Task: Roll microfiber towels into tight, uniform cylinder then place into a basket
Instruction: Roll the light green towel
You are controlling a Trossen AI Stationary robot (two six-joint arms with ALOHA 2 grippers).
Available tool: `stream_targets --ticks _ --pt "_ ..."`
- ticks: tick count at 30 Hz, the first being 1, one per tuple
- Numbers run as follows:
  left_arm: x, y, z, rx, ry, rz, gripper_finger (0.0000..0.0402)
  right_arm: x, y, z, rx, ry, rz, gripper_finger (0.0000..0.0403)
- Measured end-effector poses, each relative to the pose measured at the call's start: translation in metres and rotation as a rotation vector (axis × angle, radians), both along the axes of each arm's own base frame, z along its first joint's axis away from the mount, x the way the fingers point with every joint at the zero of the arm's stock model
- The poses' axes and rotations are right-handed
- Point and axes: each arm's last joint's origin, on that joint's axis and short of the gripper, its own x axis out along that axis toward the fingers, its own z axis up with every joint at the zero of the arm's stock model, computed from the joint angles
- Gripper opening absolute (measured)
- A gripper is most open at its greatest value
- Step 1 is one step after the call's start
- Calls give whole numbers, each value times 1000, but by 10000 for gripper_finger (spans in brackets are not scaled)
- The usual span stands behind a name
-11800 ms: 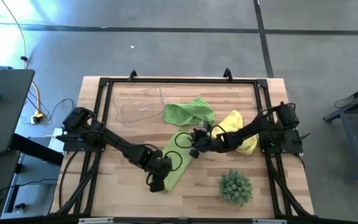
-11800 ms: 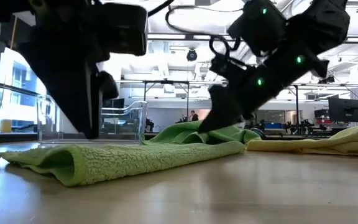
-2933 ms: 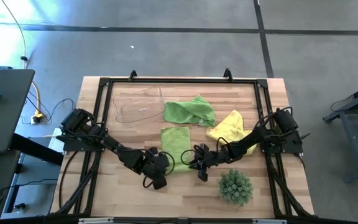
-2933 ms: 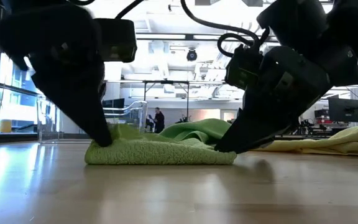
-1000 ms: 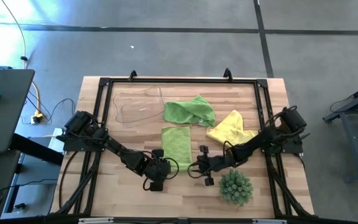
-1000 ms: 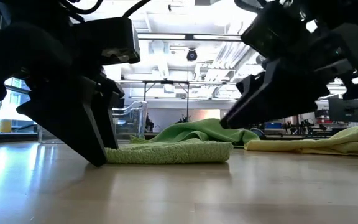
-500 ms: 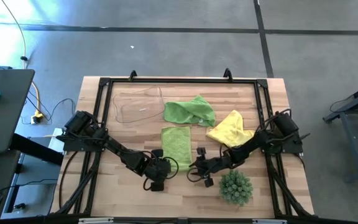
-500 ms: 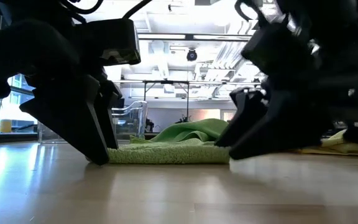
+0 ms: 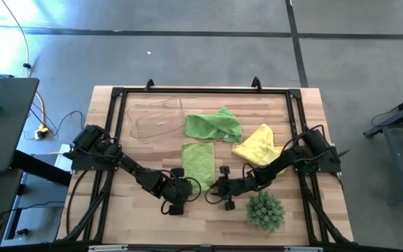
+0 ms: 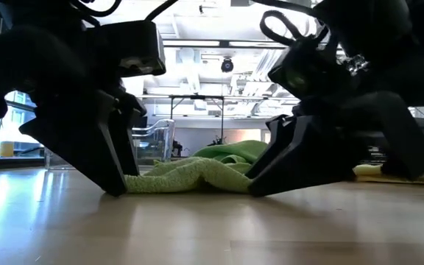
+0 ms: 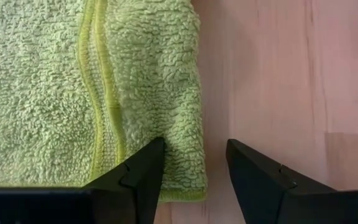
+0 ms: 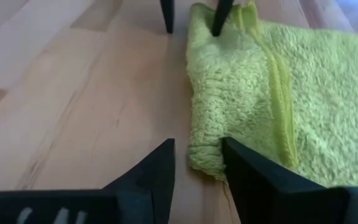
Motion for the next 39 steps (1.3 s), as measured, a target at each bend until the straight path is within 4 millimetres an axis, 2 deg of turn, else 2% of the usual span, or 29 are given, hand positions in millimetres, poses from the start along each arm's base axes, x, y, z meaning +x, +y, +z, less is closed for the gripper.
stream_targets --ticks 5,11,16,19,23,28,33,39 --pt "-2 1 0 12 8 45 134 -1 -1 -2 44 19 -54 83" --pt "-2 2 0 -21 2 115 58 -1 -2 -2 101 27 -93 12" --pt "-2 0 1 -107 11 129 7 -1 -2 2 183 32 -85 7" --pt "-1 0 5 -186 19 137 10 1 -5 9 291 55 -68 3" --pt "1 4 15 -296 12 135 16 6 -16 13 527 123 -87 3" --pt "3 11 21 -357 21 158 9 13 -29 21 724 163 -124 3" --pt "1 19 24 -351 31 219 5 17 -41 25 842 187 -144 3" --pt "-3 27 24 -304 55 338 4 20 -58 22 883 221 -251 3"
